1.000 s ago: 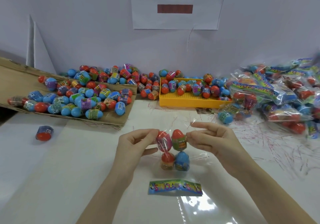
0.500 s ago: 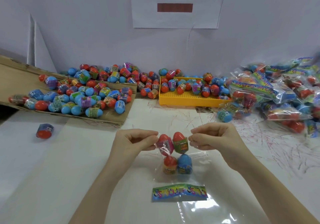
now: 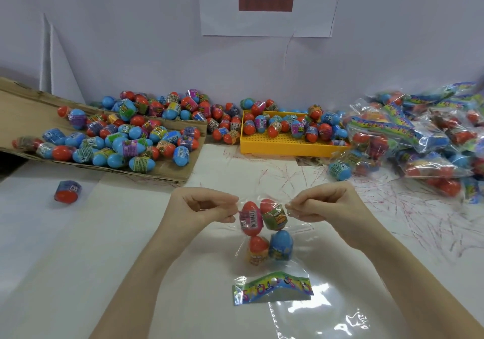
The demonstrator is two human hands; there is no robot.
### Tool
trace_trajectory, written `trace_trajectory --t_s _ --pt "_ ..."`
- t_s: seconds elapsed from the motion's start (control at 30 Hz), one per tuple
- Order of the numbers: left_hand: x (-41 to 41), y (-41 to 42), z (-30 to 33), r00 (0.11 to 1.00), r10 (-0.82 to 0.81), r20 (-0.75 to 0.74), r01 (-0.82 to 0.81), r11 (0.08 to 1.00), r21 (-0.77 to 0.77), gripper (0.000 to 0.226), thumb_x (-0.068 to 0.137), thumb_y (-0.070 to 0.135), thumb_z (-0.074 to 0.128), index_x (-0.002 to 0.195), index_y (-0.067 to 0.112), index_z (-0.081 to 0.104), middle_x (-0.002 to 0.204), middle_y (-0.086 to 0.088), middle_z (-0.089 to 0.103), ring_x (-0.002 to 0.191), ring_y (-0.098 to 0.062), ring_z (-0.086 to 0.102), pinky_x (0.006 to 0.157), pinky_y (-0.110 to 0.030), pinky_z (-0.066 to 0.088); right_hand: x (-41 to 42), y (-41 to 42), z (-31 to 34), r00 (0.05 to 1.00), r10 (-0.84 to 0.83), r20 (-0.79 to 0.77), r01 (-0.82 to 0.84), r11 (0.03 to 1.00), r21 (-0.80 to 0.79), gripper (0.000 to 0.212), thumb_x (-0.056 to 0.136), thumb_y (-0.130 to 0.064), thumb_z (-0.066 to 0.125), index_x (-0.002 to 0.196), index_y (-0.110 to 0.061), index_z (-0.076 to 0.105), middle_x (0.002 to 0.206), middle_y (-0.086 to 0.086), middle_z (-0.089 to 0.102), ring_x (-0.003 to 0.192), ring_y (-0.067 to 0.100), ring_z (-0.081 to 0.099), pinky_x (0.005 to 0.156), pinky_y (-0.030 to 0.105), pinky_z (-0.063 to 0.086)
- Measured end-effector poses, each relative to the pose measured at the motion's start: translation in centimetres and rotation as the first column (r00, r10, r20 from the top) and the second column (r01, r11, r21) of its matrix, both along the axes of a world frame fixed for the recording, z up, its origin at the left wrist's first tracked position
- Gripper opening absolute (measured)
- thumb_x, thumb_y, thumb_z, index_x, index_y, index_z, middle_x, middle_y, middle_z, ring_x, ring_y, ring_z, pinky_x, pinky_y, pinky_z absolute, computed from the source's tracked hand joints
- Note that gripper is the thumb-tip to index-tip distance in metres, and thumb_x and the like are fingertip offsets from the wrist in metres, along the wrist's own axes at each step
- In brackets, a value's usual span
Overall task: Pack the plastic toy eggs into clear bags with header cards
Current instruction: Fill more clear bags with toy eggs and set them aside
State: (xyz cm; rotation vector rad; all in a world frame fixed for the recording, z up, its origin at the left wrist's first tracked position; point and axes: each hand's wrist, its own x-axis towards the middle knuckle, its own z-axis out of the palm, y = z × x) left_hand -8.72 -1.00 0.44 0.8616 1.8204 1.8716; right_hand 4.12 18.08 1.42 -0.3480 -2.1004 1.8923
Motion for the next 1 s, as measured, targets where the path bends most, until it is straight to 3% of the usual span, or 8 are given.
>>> trace_trajectory --t_s 0.13,0.3,0.43,0.6,0.67,0.73,1.0 --pt "-0.42 -0.31 -0.13 0.997 -0.077 -0.02 0.076 0.997 -0.016 0.041 0.065 -0.024 0.063 0.055 0.015 0.074 0.056 -0.006 0.069 0.053 -0.012 0.065 0.055 -0.015 0.05 0.07 -0.03 -0.18 0.998 0.052 -0.019 -0.051 0.997 0.053 0.042 0.077 0.016 0.054 0.059 -0.016 0.074 0.067 0.004 0.072 0.066 0.013 0.069 0.057 0.016 0.052" --pt "-0.41 -0.36 -0.26 0.99 -0.139 -0.013 0.138 0.99 -0.021 0.021 0.053 -0.003 0.064 0.053 0.016 0.073 0.054 -0.003 0.067 0.053 -0.01 0.063 0.055 -0.014 0.048 0.02 -0.06 -0.37 0.992 0.12 -0.04 -0.116 0.99 0.08 0.051 0.072 0.025 0.049 0.053 -0.017 0.072 0.065 0.001 0.069 0.062 0.006 0.063 0.054 0.013 0.047" --pt "-0.58 -0.57 -0.36 0.976 -0.217 -0.035 0.216 0.976 -0.037 0.019 0.053 0.0 0.064 0.054 0.017 0.073 0.055 -0.002 0.066 0.054 -0.011 0.062 0.056 -0.015 0.048 -0.1 -0.45 -0.57 0.991 0.112 -0.074 -0.106 0.991 0.076 0.034 0.061 0.014 0.056 0.049 -0.015 0.068 0.063 0.003 0.066 0.064 0.008 0.062 0.057 0.016 0.049" --pt "-0.53 -0.71 -0.14 0.968 -0.25 -0.016 0.25 0.968 0.011 0.012 0.051 0.023 0.063 0.055 0.015 0.073 0.056 -0.002 0.065 0.055 -0.011 0.06 0.057 -0.015 0.046 -0.22 -0.28 -0.93 0.989 0.107 -0.097 -0.095 0.988 0.121 0.045 0.066 0.033 0.047 0.05 -0.008 0.062 0.064 0.006 0.065 0.065 0.011 0.062 0.061 0.019 0.051" --pt "-0.43 -0.55 0.0 0.973 -0.228 -0.031 0.228 0.973 -0.021 0.006 0.053 0.02 0.077 0.053 0.016 0.072 0.054 -0.001 0.065 0.053 -0.009 0.059 0.055 -0.014 0.046 -0.28 -0.32 -0.97 0.99 0.096 -0.099 -0.081 0.987 0.138 0.044 0.066 0.033 0.047 0.051 -0.006 0.06 0.063 0.005 0.065 0.064 0.01 0.063 0.06 0.018 0.051" --pt "-0.33 -0.41 0.14 0.982 -0.187 -0.037 0.184 0.98 -0.071 0.019 0.044 0.019 0.089 0.052 0.017 0.072 0.054 0.001 0.066 0.052 -0.006 0.06 0.053 -0.013 0.046 -0.31 -0.31 -0.98 0.991 0.084 -0.103 -0.066 0.984 0.164 0.043 0.065 0.034 0.047 0.052 -0.005 0.06 0.062 0.004 0.065 0.064 0.01 0.063 0.06 0.018 0.051" --pt "-0.35 -0.38 0.07 0.984 -0.173 0.038 0.175 0.982 -0.066 0.01 0.047 0.011 0.077 0.054 0.016 0.072 0.057 0.002 0.067 0.055 -0.006 0.063 0.055 -0.012 0.049 -0.43 -0.06 -0.89 0.99 0.093 -0.109 -0.059 0.957 0.283 0.049 0.065 0.035 0.045 0.055 -0.01 0.062 0.064 0.005 0.066 0.066 0.013 0.066 0.064 0.02 0.053"
